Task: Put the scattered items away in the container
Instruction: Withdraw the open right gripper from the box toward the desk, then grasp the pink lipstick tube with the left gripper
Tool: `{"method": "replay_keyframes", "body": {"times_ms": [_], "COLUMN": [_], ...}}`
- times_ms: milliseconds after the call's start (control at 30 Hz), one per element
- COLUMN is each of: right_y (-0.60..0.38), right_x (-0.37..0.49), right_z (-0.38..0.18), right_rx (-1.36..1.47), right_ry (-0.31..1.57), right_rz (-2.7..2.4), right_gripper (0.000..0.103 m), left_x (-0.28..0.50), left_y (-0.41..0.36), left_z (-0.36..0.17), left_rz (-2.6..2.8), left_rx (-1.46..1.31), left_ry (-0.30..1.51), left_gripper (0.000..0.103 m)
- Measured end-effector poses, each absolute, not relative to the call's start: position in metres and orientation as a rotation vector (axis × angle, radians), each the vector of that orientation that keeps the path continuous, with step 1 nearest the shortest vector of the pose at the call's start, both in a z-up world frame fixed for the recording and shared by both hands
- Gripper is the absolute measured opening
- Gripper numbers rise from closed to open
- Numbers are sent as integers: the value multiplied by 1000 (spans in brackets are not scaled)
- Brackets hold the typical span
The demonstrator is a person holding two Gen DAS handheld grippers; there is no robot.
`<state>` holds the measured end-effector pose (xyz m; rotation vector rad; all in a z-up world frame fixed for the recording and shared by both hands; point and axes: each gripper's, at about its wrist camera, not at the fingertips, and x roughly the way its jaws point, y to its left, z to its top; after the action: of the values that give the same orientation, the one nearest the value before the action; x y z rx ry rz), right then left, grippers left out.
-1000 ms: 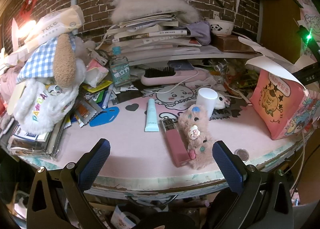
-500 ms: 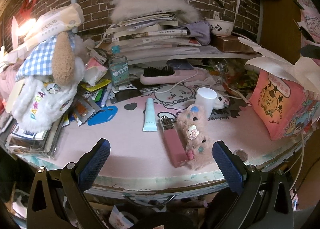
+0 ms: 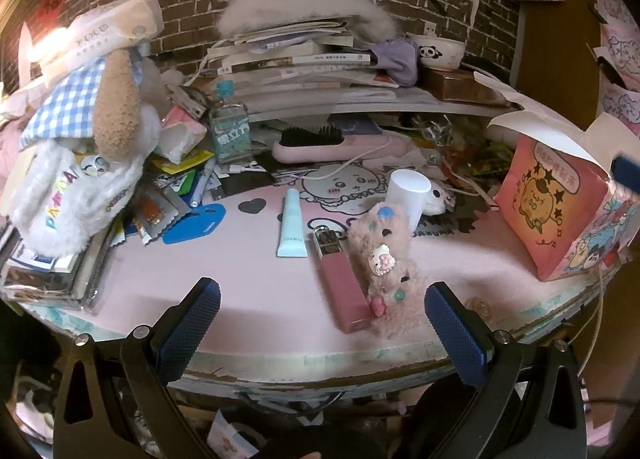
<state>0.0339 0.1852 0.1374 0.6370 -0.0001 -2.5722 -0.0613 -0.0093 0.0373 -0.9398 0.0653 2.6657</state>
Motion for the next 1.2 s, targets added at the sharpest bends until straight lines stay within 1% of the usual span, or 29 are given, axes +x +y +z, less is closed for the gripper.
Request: {"method": "replay_keyframes", "body": {"times_ms": [200,267,300,333,467,500,533,600,800,867,900,967,1133,1200], "right_y": [187,187,186,185,184,184,184,183,184,185,186,187,189,189], "right_x": [29,28,27,27,26,26,26,25,24,23,23,22,23,23], "right_z": [102,94,91,90,88,88,88,87,85,84,84,83,82,81], "right_rx": [712,738,748,754,758,758,758,764,773,772,773,776,777,778], "right_ry": [-97,-123,-127,-124,-120,-124,-127,-129,-142,-149,-155,-165,-172,-177], "right_rz": [-2554,-2536,-2532,-2528,-2519,-2516,-2514,-2511,-2506,-2507,-2507,-2505,-2503,-2499], "right_gripper": [68,68,68,68,68,68,68,68,68,68,68,68,68,68], "left_x": [-74,-78,-81,-84,-91,-93,-95,-99,-100,-102,-103,-102,-102,-103], "left_y": [-8,-12,-15,-17,-20,-20,-19,-14,2,8,11,14,10,8], "left_z": [28,27,26,26,22,20,18,12,9,4,1,-1,-1,-1], "left_rz": [2656,2657,2651,2647,2690,2689,2681,2665,2635,2617,2612,2622,2619,2619], "left_rx": [-959,-957,-961,-965,-972,-977,-985,-1003,-995,-1016,-1031,-1030,-1035,-1037], "left_ry": [48,14,-15,-33,-7,-2,5,37,74,88,99,120,121,112], "left_gripper": [101,88,76,70,67,61,51,47,45,36,30,28,14,13]}}
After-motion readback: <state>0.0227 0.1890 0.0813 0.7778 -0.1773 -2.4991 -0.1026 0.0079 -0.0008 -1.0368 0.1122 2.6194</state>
